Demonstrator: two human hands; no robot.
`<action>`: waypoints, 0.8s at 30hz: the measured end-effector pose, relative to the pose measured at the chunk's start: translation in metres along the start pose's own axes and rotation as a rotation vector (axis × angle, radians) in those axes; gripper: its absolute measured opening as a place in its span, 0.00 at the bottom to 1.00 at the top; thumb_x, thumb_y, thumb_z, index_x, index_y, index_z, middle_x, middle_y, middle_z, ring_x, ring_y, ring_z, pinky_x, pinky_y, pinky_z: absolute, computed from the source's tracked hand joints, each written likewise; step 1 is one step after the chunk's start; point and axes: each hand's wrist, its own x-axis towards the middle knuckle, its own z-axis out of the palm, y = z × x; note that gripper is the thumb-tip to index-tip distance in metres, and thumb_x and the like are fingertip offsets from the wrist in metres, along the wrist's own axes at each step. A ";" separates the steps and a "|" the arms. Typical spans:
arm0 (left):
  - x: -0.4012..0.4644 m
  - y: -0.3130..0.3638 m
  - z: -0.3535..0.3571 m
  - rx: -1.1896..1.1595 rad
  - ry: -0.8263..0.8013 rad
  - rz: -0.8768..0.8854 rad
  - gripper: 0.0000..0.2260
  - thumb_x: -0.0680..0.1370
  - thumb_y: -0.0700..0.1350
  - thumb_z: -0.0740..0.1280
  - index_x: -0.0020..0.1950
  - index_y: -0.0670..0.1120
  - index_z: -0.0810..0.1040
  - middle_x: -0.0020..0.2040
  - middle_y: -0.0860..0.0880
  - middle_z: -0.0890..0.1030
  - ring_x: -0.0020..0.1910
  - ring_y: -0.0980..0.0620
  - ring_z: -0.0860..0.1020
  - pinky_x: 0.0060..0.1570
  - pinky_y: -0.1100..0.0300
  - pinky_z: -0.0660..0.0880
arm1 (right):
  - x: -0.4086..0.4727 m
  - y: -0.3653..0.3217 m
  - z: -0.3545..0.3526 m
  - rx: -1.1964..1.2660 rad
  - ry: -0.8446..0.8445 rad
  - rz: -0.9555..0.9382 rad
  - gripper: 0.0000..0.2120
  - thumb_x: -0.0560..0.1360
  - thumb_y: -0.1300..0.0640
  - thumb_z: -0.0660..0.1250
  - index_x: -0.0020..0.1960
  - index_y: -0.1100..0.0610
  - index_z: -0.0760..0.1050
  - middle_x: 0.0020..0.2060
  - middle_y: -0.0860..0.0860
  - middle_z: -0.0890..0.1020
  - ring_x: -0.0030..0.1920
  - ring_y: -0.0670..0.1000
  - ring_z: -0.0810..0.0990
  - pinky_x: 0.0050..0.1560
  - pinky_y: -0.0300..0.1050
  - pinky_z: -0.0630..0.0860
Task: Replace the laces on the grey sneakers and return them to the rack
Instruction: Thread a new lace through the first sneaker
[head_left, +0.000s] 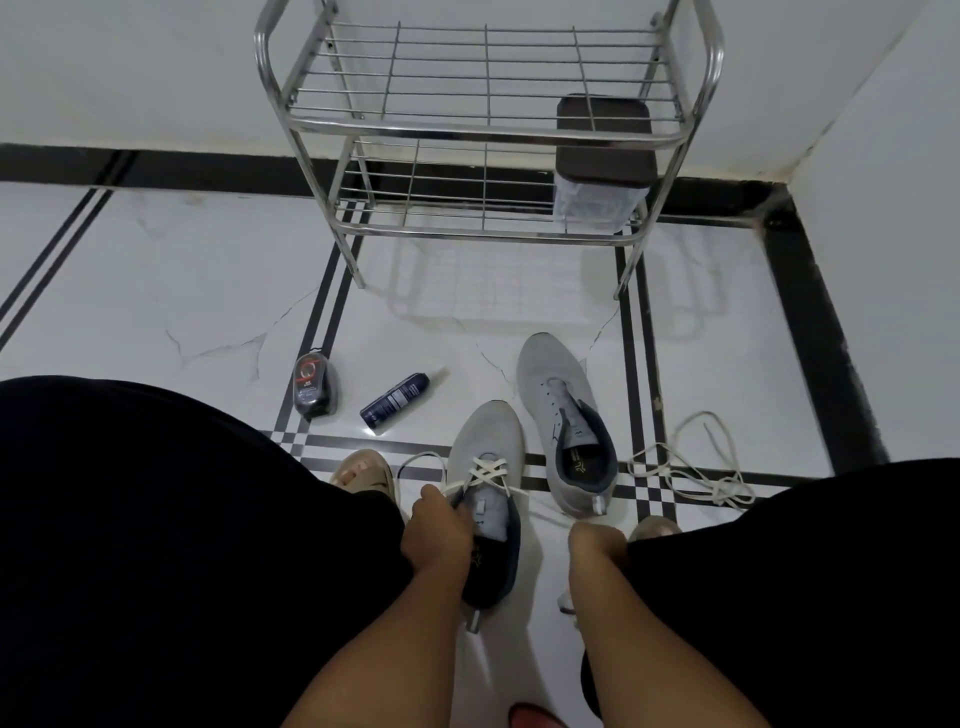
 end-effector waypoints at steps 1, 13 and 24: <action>-0.001 0.001 -0.001 -0.007 0.007 0.011 0.21 0.78 0.60 0.58 0.60 0.45 0.69 0.58 0.44 0.78 0.57 0.41 0.77 0.47 0.54 0.71 | 0.000 -0.001 0.007 -0.141 0.030 -0.053 0.19 0.78 0.59 0.61 0.67 0.62 0.70 0.64 0.61 0.75 0.63 0.61 0.75 0.60 0.53 0.74; 0.025 0.003 0.002 -0.210 -0.117 0.010 0.09 0.80 0.50 0.62 0.56 0.50 0.79 0.55 0.46 0.81 0.55 0.45 0.78 0.45 0.61 0.67 | -0.005 -0.028 0.037 -0.656 -0.092 -0.780 0.14 0.79 0.56 0.60 0.60 0.47 0.78 0.57 0.54 0.80 0.57 0.58 0.78 0.51 0.46 0.75; 0.029 0.004 0.002 -0.162 -0.037 -0.084 0.09 0.81 0.48 0.59 0.54 0.47 0.76 0.54 0.43 0.80 0.52 0.42 0.78 0.45 0.58 0.70 | 0.004 -0.025 0.036 -0.665 0.000 -0.664 0.11 0.76 0.59 0.62 0.55 0.54 0.79 0.53 0.55 0.81 0.54 0.59 0.80 0.47 0.48 0.77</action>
